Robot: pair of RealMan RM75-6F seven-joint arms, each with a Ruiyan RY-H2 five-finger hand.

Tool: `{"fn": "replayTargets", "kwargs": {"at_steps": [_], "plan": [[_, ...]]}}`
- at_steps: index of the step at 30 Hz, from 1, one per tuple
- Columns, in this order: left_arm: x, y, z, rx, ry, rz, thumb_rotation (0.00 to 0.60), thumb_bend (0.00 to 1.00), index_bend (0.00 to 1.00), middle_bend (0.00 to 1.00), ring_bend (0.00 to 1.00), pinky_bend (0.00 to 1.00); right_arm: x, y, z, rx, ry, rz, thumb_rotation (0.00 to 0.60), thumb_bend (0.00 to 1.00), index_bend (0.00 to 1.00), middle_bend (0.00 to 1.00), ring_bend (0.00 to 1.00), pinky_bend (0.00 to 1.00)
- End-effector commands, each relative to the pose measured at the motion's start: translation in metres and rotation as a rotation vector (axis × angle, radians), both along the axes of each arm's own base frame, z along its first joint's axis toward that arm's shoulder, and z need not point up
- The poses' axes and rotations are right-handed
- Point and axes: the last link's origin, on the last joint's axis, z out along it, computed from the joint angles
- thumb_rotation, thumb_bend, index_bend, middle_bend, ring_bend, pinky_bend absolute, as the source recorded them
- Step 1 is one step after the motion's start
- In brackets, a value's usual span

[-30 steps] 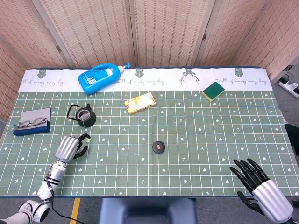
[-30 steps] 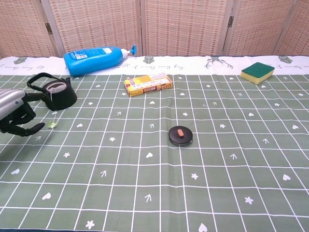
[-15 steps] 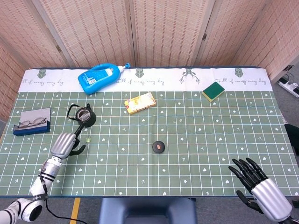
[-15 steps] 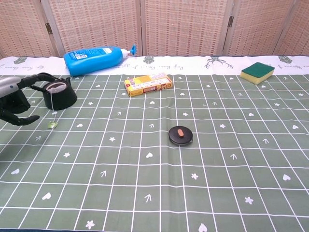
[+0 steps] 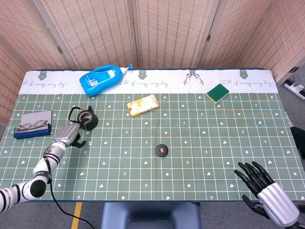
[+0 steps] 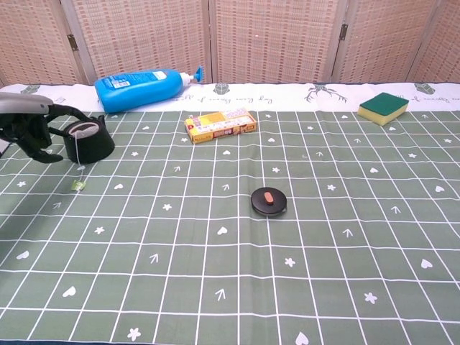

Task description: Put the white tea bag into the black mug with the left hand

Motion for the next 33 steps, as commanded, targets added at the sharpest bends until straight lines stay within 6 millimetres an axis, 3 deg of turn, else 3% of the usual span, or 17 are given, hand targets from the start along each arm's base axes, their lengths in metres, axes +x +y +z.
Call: {"fn": "replayTargets", "kwargs": {"at_steps": [1, 11, 20, 33], "plan": [[0.012, 0.008, 0.001, -0.019, 0.033, -0.008, 0.600, 0.41, 0.05, 1.00, 1.00, 1.00, 0.000, 0.000, 0.000, -0.001, -0.001, 0.001, 0.600, 0.42, 0.00, 0.00, 0.00, 0.00], [0.010, 0.017, -0.012, -0.031, 0.080, 0.019, 0.600, 0.40, 0.10, 1.00, 1.00, 1.00, -0.001, 0.002, 0.002, -0.006, -0.008, 0.005, 0.600, 0.42, 0.00, 0.00, 0.00, 0.00], [-0.006, 0.029, -0.016, -0.015, 0.148, 0.045, 0.600, 0.40, 0.11, 1.00, 1.00, 1.00, -0.001, 0.003, 0.002, -0.008, -0.007, -0.002, 0.600, 0.42, 0.00, 0.00, 0.00, 0.00], [-0.019, 0.033, -0.023, -0.025, 0.153, 0.081, 0.600, 0.40, 0.13, 1.00, 1.00, 1.00, 0.000, 0.001, 0.001, -0.011, -0.006, -0.012, 0.600, 0.42, 0.00, 0.00, 0.00, 0.00]]}}
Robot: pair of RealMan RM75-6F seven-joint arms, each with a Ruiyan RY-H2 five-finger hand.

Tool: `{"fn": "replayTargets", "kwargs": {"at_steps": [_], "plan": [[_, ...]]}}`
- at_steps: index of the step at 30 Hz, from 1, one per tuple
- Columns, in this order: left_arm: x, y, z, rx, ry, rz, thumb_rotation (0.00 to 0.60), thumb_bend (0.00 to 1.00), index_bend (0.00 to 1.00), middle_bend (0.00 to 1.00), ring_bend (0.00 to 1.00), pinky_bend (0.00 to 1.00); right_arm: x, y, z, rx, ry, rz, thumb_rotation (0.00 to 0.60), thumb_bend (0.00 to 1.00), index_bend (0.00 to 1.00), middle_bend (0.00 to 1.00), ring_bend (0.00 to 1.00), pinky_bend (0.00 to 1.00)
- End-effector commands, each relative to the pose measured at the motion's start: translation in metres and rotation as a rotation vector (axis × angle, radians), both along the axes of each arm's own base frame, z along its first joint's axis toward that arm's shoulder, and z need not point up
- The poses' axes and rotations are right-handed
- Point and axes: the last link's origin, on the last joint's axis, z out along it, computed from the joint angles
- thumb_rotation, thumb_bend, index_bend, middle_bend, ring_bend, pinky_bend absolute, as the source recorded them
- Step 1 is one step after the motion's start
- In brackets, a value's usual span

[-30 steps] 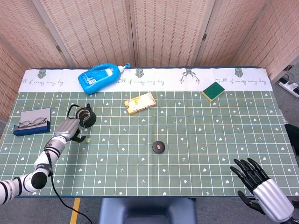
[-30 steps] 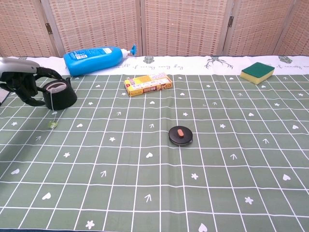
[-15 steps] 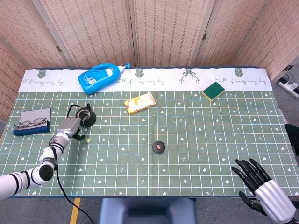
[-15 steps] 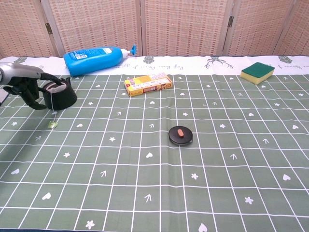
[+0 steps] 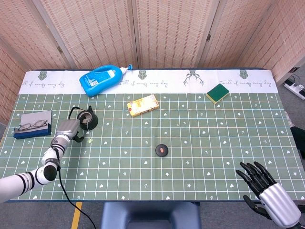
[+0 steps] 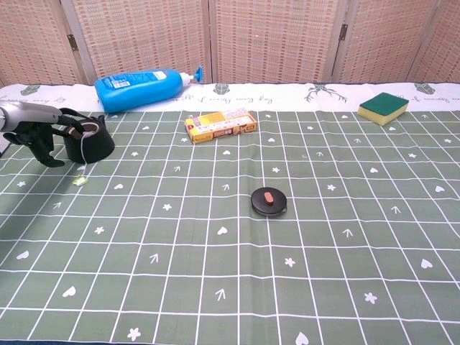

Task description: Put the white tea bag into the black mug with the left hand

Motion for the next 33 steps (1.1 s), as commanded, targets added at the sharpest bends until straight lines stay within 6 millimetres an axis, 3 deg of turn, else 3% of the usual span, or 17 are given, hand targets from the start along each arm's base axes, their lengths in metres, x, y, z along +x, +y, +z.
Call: {"fn": "replayTargets", "kwargs": {"at_steps": [1, 12, 21, 25, 29, 32, 33], "plan": [[-0.003, -0.001, -0.004, -0.010, -0.005, 0.006, 0.600, 0.40, 0.13, 1.00, 1.00, 1.00, 0.000, 0.000, 0.000, 0.001, 0.000, -0.001, 0.600, 0.42, 0.00, 0.00, 0.00, 0.00], [-0.005, 0.002, -0.012, 0.005, -0.037, -0.015, 0.600, 0.40, 0.13, 1.00, 1.00, 1.00, 0.000, -0.001, -0.002, 0.006, 0.005, -0.006, 0.600, 0.42, 0.00, 0.00, 0.00, 0.00], [0.019, -0.014, 0.024, 0.135, -0.118, -0.145, 0.600, 0.40, 0.08, 1.00, 1.00, 1.00, 0.001, 0.001, -0.003, 0.003, 0.012, 0.002, 0.600, 0.42, 0.00, 0.00, 0.00, 0.00], [0.026, -0.050, 0.055, 0.191, -0.136, -0.225, 0.600, 0.37, 0.05, 1.00, 1.00, 0.97, 0.001, 0.003, -0.003, 0.002, 0.013, 0.012, 0.600, 0.42, 0.00, 0.00, 0.00, 0.00], [0.022, -0.103, 0.086, 0.289, -0.145, -0.292, 0.600, 0.34, 0.02, 0.96, 0.89, 0.83, 0.001, -0.001, -0.003, 0.008, 0.009, 0.009, 0.600, 0.42, 0.00, 0.00, 0.00, 0.00], [0.007, -0.146, 0.099, 0.363, -0.115, -0.302, 0.600, 0.31, 0.00, 0.70, 0.63, 0.59, 0.000, -0.009, -0.003, 0.027, 0.003, -0.008, 0.600, 0.42, 0.00, 0.00, 0.00, 0.00], [0.002, -0.157, 0.101, 0.378, -0.100, -0.291, 0.600, 0.30, 0.00, 0.58, 0.50, 0.45, -0.001, -0.013, -0.003, 0.034, 0.002, -0.016, 0.600, 0.42, 0.00, 0.00, 0.00, 0.00]]}}
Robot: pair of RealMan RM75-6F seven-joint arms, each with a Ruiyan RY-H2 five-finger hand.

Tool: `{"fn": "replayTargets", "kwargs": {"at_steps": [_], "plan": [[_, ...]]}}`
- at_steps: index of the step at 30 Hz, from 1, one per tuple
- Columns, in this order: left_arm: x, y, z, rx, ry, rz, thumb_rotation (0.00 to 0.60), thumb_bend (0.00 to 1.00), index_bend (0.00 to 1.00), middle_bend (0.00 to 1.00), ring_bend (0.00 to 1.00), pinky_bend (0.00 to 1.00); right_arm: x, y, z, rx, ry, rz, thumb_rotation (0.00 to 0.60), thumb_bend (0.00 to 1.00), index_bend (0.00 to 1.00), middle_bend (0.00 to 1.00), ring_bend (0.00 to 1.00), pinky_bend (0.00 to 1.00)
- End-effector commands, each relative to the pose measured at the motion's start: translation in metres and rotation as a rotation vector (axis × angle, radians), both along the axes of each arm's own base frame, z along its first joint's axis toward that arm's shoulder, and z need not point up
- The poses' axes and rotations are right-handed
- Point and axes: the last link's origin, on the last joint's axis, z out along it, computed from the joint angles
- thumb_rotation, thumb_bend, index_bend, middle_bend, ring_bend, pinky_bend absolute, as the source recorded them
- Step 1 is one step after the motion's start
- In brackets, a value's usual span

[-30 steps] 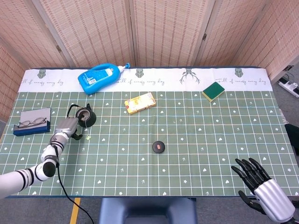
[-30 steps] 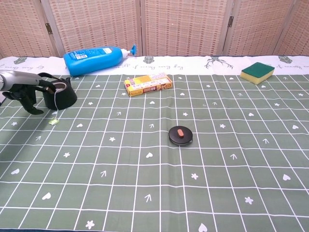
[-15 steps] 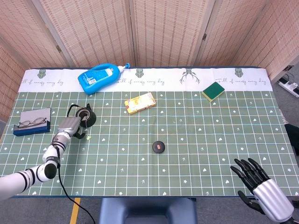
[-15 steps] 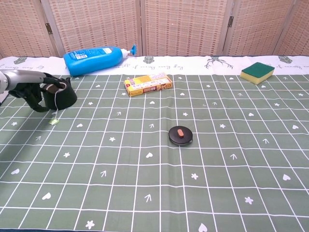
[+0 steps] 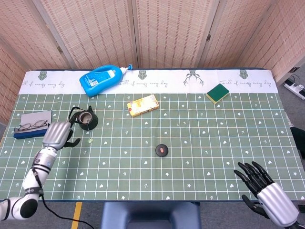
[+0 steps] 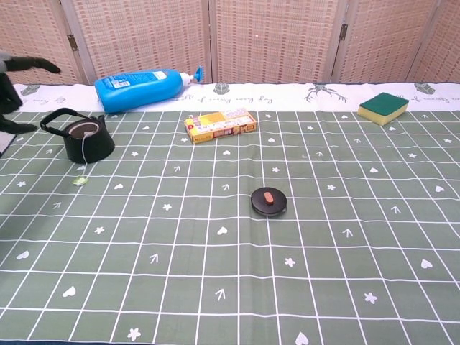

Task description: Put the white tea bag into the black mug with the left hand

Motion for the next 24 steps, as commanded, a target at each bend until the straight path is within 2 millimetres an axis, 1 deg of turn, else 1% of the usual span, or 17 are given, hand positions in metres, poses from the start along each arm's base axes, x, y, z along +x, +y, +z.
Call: {"fn": "replayTargets", "kwargs": {"at_steps": [1, 2, 3, 4, 6, 7, 11, 14, 16, 20, 24], "plan": [[-0.029, -0.086, 0.035, 0.150, 0.053, 0.014, 0.600, 0.28, 0.00, 0.50, 0.41, 0.35, -0.002, -0.012, 0.001, 0.021, -0.007, -0.026, 0.600, 0.42, 0.00, 0.00, 0.00, 0.00], [-0.035, -0.096, 0.035, 0.171, 0.078, 0.028, 0.600, 0.28, 0.00, 0.44, 0.35, 0.28, -0.002, -0.015, 0.001, 0.026, -0.009, -0.033, 0.600, 0.42, 0.00, 0.00, 0.00, 0.00], [-0.041, -0.107, 0.035, 0.196, 0.094, 0.045, 0.600, 0.27, 0.00, 0.37, 0.29, 0.24, -0.003, -0.018, 0.002, 0.030, -0.012, -0.040, 0.600, 0.42, 0.00, 0.00, 0.00, 0.00], [-0.049, -0.120, 0.033, 0.230, 0.103, 0.063, 0.600, 0.26, 0.00, 0.31, 0.24, 0.22, -0.004, -0.022, 0.003, 0.032, -0.015, -0.051, 0.600, 0.42, 0.00, 0.00, 0.00, 0.00], [-0.061, -0.140, 0.029, 0.286, 0.104, 0.085, 0.600, 0.26, 0.00, 0.24, 0.17, 0.21, -0.005, -0.028, 0.005, 0.031, -0.017, -0.066, 0.600, 0.42, 0.00, 0.00, 0.00, 0.00], [-0.068, -0.151, 0.026, 0.322, 0.114, 0.090, 0.600, 0.26, 0.00, 0.22, 0.15, 0.21, -0.006, -0.031, 0.005, 0.035, -0.020, -0.075, 0.600, 0.42, 0.00, 0.00, 0.00, 0.00], [-0.085, -0.179, 0.018, 0.395, 0.094, 0.119, 0.600, 0.26, 0.00, 0.17, 0.09, 0.19, -0.007, -0.039, 0.005, 0.052, -0.018, -0.094, 0.600, 0.42, 0.00, 0.00, 0.00, 0.00], [-0.084, -0.187, 0.019, 0.380, 0.140, 0.094, 0.600, 0.26, 0.00, 0.13, 0.05, 0.16, -0.007, -0.041, 0.004, 0.058, -0.013, -0.099, 0.600, 0.42, 0.00, 0.00, 0.00, 0.00], [-0.085, -0.194, 0.020, 0.368, 0.156, 0.106, 0.600, 0.26, 0.00, 0.12, 0.04, 0.15, -0.007, -0.043, 0.004, 0.049, -0.017, -0.102, 0.600, 0.42, 0.00, 0.00, 0.00, 0.00], [-0.083, -0.193, 0.024, 0.347, 0.113, 0.089, 0.600, 0.26, 0.00, 0.12, 0.04, 0.14, -0.008, -0.046, 0.004, 0.031, -0.006, -0.119, 0.600, 0.42, 0.00, 0.00, 0.00, 0.00], [-0.084, -0.190, 0.025, 0.315, 0.102, 0.077, 0.600, 0.26, 0.00, 0.12, 0.04, 0.14, -0.007, -0.044, 0.001, 0.026, 0.003, -0.122, 0.600, 0.42, 0.00, 0.00, 0.00, 0.00]]}}
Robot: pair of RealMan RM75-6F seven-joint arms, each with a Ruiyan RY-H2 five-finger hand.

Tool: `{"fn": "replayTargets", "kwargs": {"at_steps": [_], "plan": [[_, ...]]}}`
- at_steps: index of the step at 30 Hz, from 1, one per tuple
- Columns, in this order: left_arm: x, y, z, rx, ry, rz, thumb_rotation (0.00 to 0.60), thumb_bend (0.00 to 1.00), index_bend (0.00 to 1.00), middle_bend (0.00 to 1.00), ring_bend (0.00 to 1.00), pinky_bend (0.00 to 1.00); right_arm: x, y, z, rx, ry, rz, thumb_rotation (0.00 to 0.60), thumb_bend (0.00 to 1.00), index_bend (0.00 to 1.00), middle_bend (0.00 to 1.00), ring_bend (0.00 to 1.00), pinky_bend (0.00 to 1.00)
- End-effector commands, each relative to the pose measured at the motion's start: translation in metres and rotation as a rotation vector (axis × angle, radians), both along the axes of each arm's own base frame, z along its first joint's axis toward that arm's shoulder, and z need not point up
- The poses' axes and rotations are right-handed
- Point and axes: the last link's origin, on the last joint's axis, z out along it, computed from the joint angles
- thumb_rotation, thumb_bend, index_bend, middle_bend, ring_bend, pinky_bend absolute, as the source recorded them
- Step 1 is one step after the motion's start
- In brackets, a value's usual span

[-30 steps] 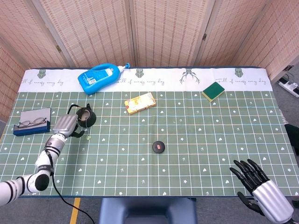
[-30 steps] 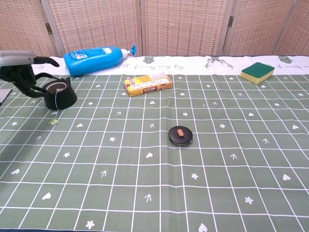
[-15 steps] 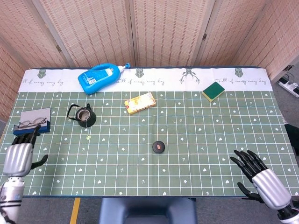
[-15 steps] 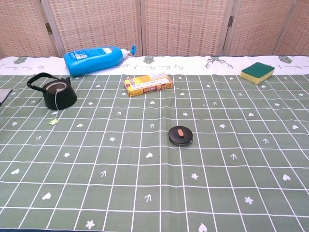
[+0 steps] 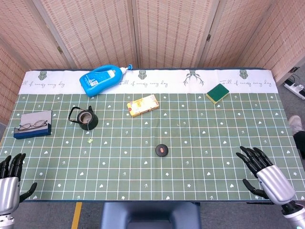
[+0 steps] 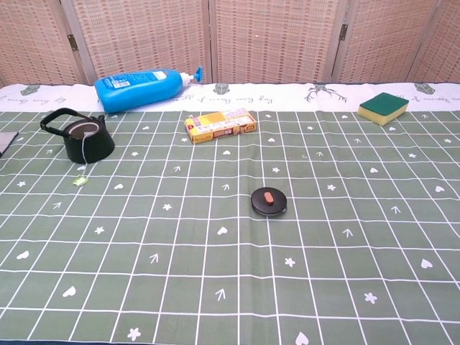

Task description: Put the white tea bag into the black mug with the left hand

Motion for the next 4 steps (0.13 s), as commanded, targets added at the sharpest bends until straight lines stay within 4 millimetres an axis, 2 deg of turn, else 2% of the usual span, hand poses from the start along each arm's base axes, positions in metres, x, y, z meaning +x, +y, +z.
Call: {"fn": "replayTargets", "kwargs": {"at_steps": [1, 4], "plan": [[-0.0016, 0.0017, 0.0028, -0.026, -0.003, -0.002, 0.600, 0.26, 0.00, 0.12, 0.04, 0.14, 0.0018, 0.0013, -0.0031, -0.002, 0.007, 0.001, 0.600, 0.42, 0.00, 0.00, 0.00, 0.00], [-0.0048, 0.0022, 0.0050, -0.020, -0.001, 0.019, 0.600, 0.26, 0.00, 0.12, 0.04, 0.14, 0.0030, 0.0026, -0.0080, 0.008, 0.017, -0.005, 0.600, 0.42, 0.00, 0.00, 0.00, 0.00]]}}
